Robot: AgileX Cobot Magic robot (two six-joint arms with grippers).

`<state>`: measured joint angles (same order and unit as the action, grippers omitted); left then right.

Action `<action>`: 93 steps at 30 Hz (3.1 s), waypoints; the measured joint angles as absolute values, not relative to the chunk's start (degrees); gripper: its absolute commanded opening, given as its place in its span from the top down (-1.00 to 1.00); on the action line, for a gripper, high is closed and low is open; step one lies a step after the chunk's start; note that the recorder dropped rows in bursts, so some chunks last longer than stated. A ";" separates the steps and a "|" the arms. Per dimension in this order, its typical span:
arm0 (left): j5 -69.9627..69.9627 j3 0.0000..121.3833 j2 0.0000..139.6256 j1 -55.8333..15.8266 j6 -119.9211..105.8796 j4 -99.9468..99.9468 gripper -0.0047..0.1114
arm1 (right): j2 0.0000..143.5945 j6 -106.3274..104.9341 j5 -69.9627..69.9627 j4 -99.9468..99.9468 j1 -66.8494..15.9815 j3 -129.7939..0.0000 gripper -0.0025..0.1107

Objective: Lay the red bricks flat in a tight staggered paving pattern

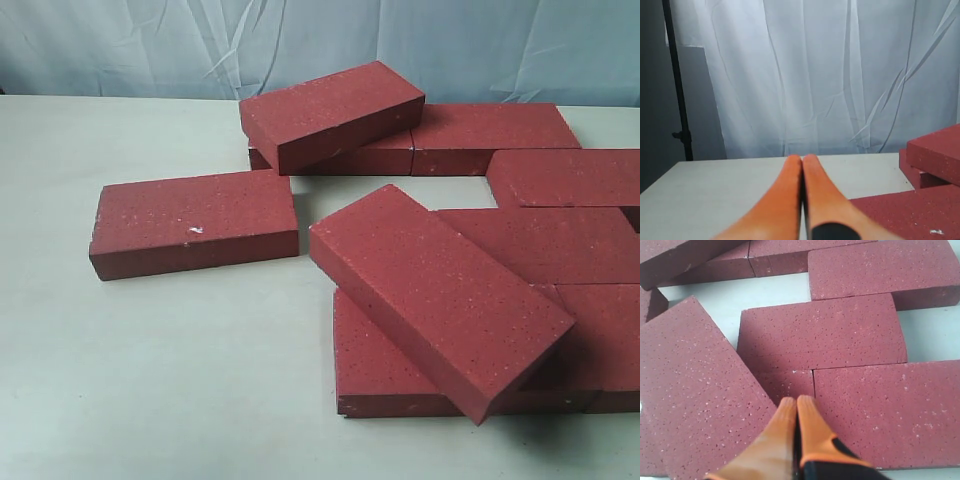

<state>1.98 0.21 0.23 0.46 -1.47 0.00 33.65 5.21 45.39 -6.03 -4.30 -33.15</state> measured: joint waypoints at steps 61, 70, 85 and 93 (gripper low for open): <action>-28.10 38.42 54.68 0.46 -1.47 5.71 0.92 | 33.65 3.94 37.89 -9.61 -4.30 -33.15 0.97; -29.95 45.61 74.30 0.46 -1.47 5.61 0.92 | 33.65 3.71 37.89 -9.61 -4.30 -33.15 0.97; -27.73 52.10 98.39 0.46 -1.47 4.42 0.92 | 34.80 3.50 38.38 -8.09 -4.30 -33.15 0.97; -26.92 53.90 105.74 0.46 -3.72 10.50 0.92 | 34.95 3.50 38.38 -8.09 -4.30 -33.15 0.97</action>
<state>-26.92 53.90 105.74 0.46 -3.72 10.50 34.95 3.50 38.38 -8.09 -4.30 -33.15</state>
